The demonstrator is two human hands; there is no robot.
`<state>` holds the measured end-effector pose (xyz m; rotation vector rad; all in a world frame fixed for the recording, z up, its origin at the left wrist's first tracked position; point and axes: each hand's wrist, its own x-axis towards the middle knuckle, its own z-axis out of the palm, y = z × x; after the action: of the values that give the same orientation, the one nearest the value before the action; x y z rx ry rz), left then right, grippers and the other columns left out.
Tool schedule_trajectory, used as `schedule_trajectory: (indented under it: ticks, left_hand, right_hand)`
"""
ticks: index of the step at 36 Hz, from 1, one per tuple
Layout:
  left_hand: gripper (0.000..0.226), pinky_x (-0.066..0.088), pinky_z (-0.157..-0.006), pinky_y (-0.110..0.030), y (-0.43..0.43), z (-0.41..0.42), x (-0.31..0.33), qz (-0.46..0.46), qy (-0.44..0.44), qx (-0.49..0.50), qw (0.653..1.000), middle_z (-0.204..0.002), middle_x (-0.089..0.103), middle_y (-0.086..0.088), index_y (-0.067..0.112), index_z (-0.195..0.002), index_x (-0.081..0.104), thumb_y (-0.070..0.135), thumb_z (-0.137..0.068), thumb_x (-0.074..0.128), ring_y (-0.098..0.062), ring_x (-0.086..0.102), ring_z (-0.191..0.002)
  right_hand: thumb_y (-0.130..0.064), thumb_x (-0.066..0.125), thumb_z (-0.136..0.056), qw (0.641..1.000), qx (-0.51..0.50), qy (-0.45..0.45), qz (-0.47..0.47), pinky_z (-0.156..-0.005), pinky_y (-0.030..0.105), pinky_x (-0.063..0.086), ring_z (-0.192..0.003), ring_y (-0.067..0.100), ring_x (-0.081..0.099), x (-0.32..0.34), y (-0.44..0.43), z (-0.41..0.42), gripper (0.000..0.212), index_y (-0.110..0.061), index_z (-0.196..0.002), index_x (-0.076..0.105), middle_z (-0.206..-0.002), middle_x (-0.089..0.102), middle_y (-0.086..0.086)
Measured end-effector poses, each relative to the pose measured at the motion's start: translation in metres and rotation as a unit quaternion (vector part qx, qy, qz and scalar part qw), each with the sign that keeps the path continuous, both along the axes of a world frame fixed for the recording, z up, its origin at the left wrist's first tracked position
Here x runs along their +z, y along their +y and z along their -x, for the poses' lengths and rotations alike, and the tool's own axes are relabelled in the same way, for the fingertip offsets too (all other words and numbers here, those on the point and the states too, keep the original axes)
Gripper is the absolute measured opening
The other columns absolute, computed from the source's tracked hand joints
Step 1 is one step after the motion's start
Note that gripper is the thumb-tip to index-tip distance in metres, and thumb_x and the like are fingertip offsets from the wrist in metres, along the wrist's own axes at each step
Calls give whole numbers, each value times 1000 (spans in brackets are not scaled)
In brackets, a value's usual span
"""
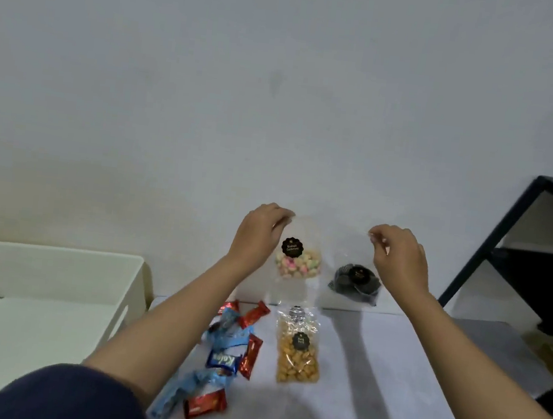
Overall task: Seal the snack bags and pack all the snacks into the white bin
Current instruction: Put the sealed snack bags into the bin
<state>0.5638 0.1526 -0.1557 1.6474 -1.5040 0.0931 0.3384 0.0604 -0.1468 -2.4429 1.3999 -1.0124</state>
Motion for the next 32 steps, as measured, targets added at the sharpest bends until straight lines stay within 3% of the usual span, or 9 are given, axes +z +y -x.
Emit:
schedule_trajectory:
  ticks: [4,9,13,17,20,24,32]
  left_hand:
    - [17,47,-84,-29,49,-56,16,8,21,-23,999,-95,68,-4,10,-100,69,14,-92,56,-18,61,-92]
    - [16,45,-84,-24,117,-129,21,-3,33,-31,999,-96,69,-4,9,-100,70,13,-91,57,-16,61,-93]
    - [15,46,-85,-24,163,-181,14,-16,42,-25,999,-97,69,-5,8,-99,70,12,-90,58,-16,61,-93]
    - [15,41,-82,-14,214,-229,-1,-31,52,8,998,-96,69,-3,10,-98,70,12,-90,59,-8,56,-87]
    - [14,41,-82,-14,251,-263,-16,-59,69,27,995,-94,68,1,13,-97,70,13,-90,59,-6,55,-88]
    - [14,42,-85,-16,289,-292,-37,-104,91,38,990,-90,63,12,16,-97,70,16,-90,58,-6,56,-92]
    - [20,41,-84,-22,297,-298,-96,-205,82,22,975,-100,67,-1,13,-105,69,12,-91,54,-13,57,-94]
  right_hand:
    - [-13,51,-92,999,29,-21,11,-83,41,42,-92,24,55,18,41,-51,16,-15,-98,65,-92,67,1]
    - [-15,53,-91,994,86,-66,-10,-75,33,42,-87,17,52,28,97,-133,14,-16,-96,66,-89,64,-1]
    - [-17,55,-90,986,145,-75,-25,-78,37,48,-87,18,55,29,132,-202,13,-18,-95,67,-90,66,-1]
    - [-15,54,-91,977,206,-50,-17,-74,29,39,-84,12,50,20,171,-273,13,-16,-96,65,-88,61,-6]
    - [-14,52,-91,970,237,-39,-18,-73,26,35,-82,10,47,12,195,-320,14,-15,-97,65,-85,55,-11]
    - [-14,52,-92,962,260,-55,-58,-73,31,43,-81,15,51,-4,215,-364,13,-14,-97,64,-90,62,-2]
    - [-14,54,-89,950,266,49,-153,-78,35,48,-84,18,60,-66,228,-395,13,-16,-96,65,-92,69,-2]
